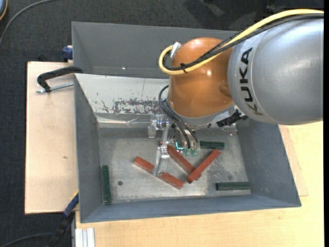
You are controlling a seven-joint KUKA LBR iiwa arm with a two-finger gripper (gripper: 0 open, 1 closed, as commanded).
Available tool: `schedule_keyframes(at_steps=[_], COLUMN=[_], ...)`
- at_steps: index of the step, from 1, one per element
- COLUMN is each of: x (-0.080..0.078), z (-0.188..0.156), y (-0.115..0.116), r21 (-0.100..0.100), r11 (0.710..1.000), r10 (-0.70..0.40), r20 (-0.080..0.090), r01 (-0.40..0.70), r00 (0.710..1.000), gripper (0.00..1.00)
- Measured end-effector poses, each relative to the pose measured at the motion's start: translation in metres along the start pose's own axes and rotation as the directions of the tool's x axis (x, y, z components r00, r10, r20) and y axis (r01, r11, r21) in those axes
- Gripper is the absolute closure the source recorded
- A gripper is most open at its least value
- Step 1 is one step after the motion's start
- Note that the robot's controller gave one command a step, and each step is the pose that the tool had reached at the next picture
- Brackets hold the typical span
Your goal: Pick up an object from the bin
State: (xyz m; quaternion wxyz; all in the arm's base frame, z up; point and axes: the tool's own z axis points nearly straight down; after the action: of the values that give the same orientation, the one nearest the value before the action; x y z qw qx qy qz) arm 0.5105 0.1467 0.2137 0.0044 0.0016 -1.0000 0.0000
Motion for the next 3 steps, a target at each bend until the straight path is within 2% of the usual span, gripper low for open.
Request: schedule_keyframes(at_steps=[1, 2, 3], x=[-0.005, 0.001, 0.007], z=[0.146, 0.112, 0.106], y=[-0.025, -0.004, -0.021], r21=[0.0, -0.009, -0.004], r11=[0.948, 0.921, 0.905], r10=[0.319, 0.389, 0.424], r20=[0.001, 0.013, 0.007], r01=[-0.319, -0.389, -0.424], r00=[0.948, 0.921, 0.905], gripper=[0.0, 0.0, 0.0])
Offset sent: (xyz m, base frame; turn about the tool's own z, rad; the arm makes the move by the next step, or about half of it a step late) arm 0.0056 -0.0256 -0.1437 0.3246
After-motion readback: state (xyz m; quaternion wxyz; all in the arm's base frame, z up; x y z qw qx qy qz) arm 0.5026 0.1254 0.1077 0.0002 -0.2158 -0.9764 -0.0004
